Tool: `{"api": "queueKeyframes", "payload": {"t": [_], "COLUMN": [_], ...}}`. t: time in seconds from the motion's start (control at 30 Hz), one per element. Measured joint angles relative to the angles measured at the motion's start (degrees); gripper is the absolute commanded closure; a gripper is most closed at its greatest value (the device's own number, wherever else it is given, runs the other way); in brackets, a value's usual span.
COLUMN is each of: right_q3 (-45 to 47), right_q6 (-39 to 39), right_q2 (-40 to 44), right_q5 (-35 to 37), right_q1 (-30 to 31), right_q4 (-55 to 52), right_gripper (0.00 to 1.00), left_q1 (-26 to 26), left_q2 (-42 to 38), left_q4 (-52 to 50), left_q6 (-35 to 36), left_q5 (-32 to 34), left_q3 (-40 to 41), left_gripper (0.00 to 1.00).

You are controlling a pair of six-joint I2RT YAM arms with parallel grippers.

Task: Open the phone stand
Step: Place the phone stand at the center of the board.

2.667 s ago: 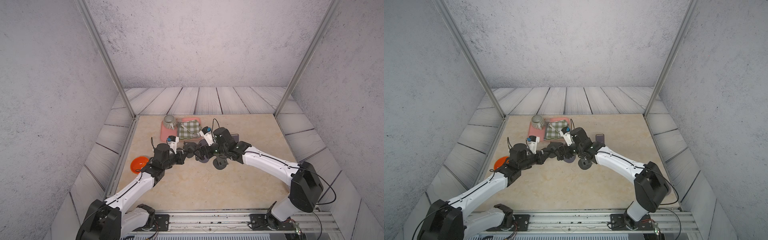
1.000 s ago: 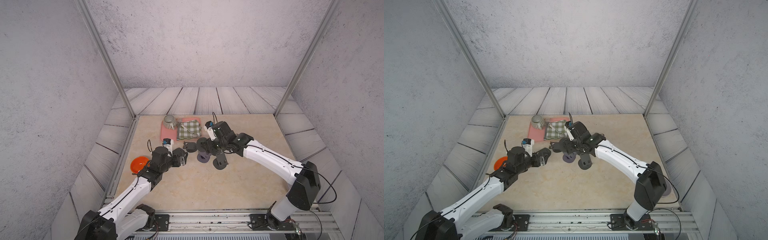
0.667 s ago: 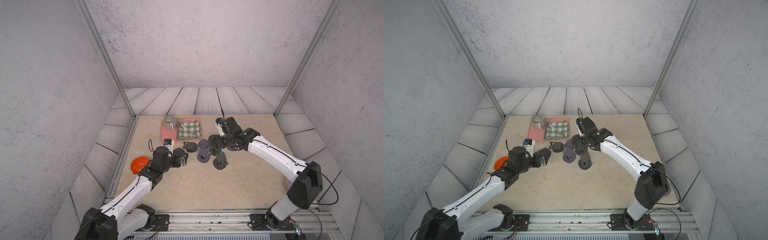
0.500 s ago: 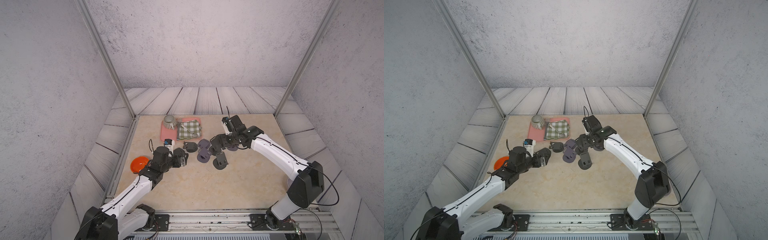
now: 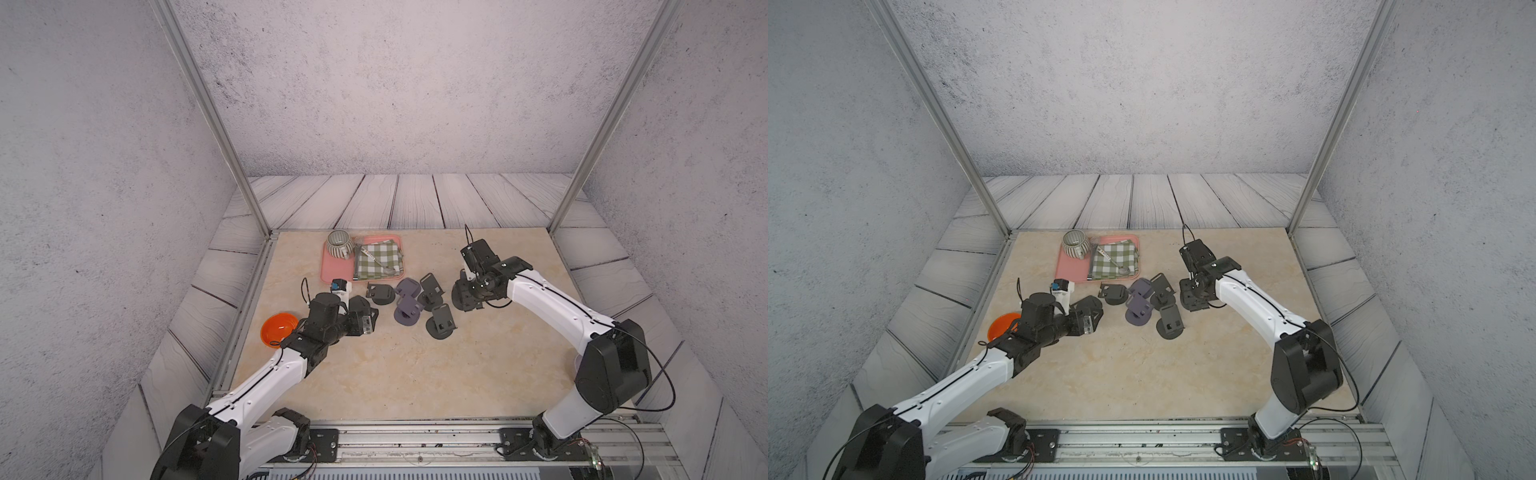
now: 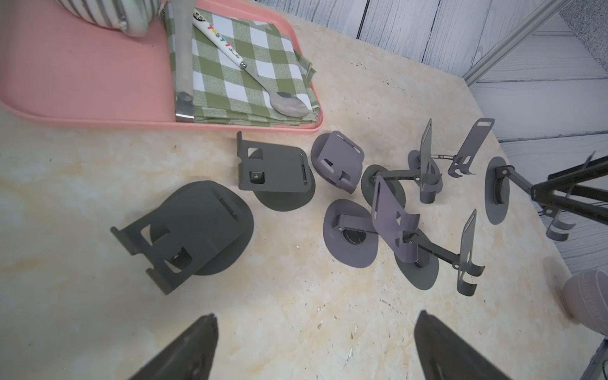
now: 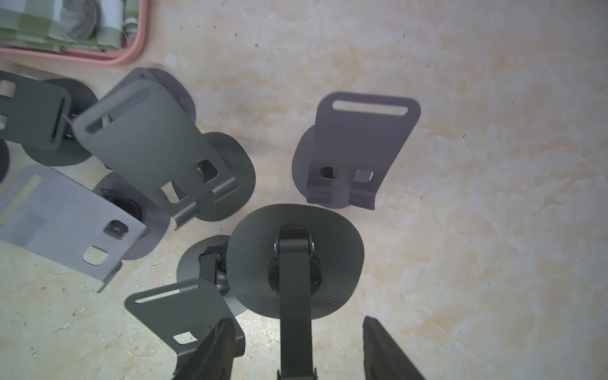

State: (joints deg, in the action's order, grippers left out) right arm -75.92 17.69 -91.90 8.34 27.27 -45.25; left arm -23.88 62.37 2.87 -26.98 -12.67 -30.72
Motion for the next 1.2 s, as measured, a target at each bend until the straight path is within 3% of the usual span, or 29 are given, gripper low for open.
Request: {"api": "queueKeyframes", "payload": {"t": [0.73, 0.97, 1.2], "right_q3": [6.19, 6.91, 6.91], "right_q6": [1.81, 1.97, 2.19], "right_q2": [-4.31, -6.95, -7.32], "right_q5": [-2.97, -3.78, -3.87], "right_q1": [-4.13, -4.44, -4.63], "right_q4": [2.89, 3.50, 3.96], "right_gripper": [0.39, 0.33, 0.20], "left_q1": [0.00, 0.00, 0.00], "left_q2": [0.74, 0.74, 1.33], "left_q4": [1.49, 1.70, 2.27], "left_q6": [-0.02, -0.02, -0.04], "left_q5": [-0.68, -0.68, -0.83], "left_q3": [0.17, 0.61, 0.87], "left_gripper": [0.02, 0.02, 0.02]}}
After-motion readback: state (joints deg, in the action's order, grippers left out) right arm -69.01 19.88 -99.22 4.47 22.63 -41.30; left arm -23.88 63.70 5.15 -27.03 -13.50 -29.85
